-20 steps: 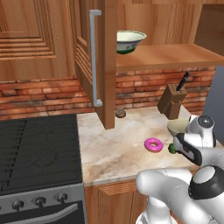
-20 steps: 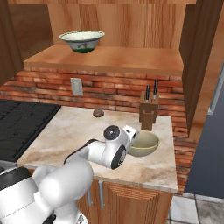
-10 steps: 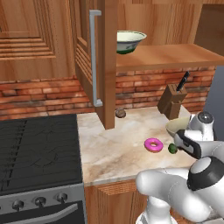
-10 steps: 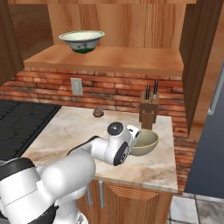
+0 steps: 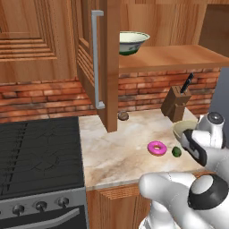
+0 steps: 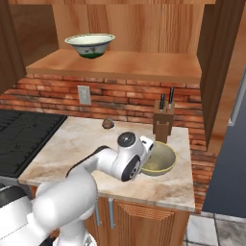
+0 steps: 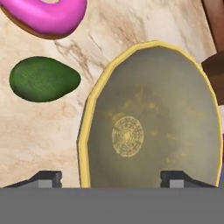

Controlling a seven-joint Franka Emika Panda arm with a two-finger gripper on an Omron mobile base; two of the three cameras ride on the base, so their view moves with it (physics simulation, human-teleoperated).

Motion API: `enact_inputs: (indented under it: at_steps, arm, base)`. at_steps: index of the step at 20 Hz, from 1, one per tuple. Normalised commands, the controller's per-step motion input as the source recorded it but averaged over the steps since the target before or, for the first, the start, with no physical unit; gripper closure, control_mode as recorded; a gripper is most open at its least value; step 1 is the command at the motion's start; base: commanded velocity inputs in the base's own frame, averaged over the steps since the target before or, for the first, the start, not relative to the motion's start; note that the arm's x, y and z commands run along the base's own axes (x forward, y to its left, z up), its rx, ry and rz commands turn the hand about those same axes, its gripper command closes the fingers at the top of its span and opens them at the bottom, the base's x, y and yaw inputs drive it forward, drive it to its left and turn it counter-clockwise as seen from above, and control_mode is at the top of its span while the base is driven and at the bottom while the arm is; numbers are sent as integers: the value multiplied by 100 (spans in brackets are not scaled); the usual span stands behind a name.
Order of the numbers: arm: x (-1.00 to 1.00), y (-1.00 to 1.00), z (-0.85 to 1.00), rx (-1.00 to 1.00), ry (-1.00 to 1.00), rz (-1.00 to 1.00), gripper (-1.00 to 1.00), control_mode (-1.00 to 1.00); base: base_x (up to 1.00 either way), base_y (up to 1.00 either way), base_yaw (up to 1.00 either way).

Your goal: Pick both bowls and place them on the counter. Then place the donut in one bowl and place the avocado in the other bowl.

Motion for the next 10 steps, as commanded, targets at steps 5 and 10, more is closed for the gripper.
enact_inputs:
  at_steps: [5,10]
  arm:
    - [-28,2,88,0,0,-7,-100,-100]
    - [-17,31,80,0,0,-18,-100,-100]
  base:
    - [0,0,0]
    - [0,0,0]
